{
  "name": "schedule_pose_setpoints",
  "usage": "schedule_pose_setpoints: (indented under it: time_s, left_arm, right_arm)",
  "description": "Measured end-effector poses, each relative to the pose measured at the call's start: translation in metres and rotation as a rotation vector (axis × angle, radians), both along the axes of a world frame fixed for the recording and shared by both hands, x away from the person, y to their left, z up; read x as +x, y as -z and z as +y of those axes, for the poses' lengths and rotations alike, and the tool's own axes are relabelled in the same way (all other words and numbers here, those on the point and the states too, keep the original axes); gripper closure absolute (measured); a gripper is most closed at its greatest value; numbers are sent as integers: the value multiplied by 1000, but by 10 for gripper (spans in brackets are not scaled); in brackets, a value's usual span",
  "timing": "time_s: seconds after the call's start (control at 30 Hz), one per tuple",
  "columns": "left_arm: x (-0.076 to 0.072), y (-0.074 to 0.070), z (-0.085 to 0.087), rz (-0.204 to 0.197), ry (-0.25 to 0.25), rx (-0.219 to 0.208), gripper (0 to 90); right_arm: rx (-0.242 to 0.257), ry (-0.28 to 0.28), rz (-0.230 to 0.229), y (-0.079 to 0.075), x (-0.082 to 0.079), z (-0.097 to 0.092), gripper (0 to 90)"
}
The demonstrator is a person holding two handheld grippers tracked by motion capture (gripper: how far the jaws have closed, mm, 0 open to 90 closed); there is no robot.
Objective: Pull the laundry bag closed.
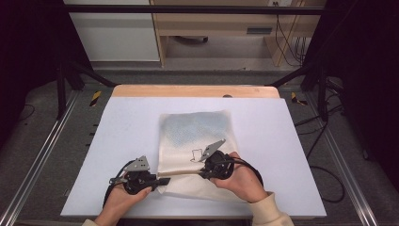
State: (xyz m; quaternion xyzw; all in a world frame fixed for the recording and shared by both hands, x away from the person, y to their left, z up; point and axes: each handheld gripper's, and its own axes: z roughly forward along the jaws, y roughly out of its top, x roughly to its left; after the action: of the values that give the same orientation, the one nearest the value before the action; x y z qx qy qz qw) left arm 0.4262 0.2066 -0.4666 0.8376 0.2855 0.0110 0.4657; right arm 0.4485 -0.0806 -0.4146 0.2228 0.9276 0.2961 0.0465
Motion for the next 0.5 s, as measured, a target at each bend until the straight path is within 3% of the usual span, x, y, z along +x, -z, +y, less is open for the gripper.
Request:
schedule_pose_setpoints:
  time_s: [0.5]
  left_arm:
    - [0, -2, 0, -4, 0, -5, 835]
  right_arm:
    - [6, 3, -1, -1, -1, -3, 817]
